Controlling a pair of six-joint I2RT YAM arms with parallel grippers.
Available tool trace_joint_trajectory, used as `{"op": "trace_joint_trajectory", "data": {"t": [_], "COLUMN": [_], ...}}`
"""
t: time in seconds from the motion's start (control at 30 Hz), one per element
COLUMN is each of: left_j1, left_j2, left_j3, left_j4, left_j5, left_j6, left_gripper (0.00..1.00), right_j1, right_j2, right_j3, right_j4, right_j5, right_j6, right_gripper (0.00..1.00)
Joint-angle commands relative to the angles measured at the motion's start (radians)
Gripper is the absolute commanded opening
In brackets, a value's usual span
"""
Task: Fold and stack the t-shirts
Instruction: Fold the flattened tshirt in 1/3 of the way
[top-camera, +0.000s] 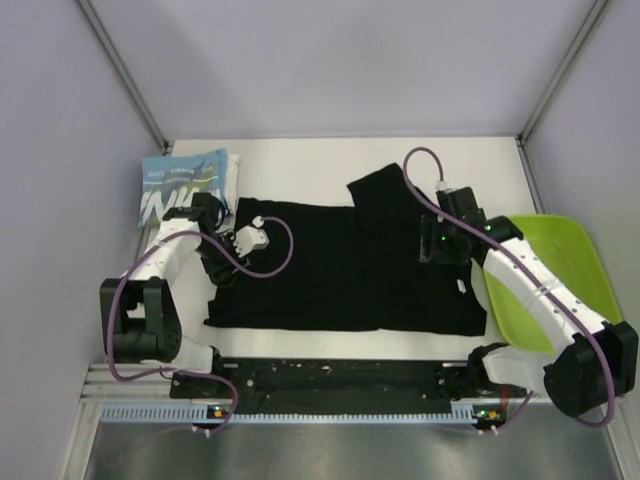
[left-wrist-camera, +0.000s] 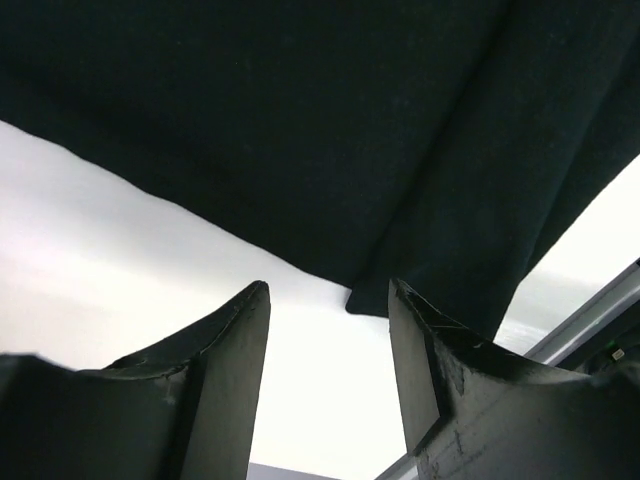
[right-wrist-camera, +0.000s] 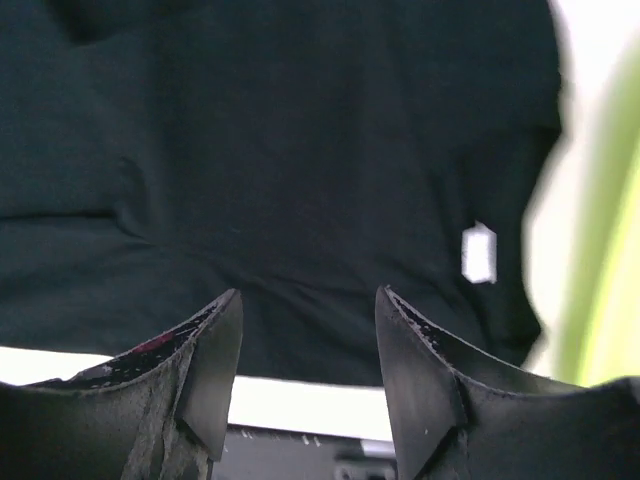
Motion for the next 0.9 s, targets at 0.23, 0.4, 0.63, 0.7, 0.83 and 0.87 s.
{"op": "trace_joint_trajectory", "data": {"t": [0.23,0.4,0.63,0.7,0.83,0.87], "left_j1": [-0.017,-0.022,-0.020,-0.020,-0.022,-0.020], "left_j2": [0.123,0.103,0.059,0.012,-0.079,-0.093], "left_j3": [-0.102,-0.177,-0.208,-0.200,-0.154,-0.142], "left_j4": [0.084,0.087,0.127,0.135,0.129,0.127], "left_j5": [-0.098,-0.081,-0.104,-0.101,-0.079,-0.076], "left_j6": [-0.098,-0.135,-0.228,-0.247,-0.279,-0.287], "left_gripper": [0.57,0.57,0.00,0.00,0.00,0.00], "right_j1": [0.050,0.048,0.047,0.048,0.044,0.044], "right_j2": [0.112,0.210,0.307,0.305,0.316,0.318], "right_j3": [-0.298,-0.316,-0.263,-0.260,-0.255,-0.255], "right_j4": [0.491,0.514,0.510,0.513,0.511,0.511], "right_j5": [0.049,0.082,0.149,0.157,0.154,0.152], "right_j6": [0.061,0.104,0.130,0.127,0.125,0.125], "right_gripper": [0.52,0.53,0.58,0.59,0.59,0.59]}}
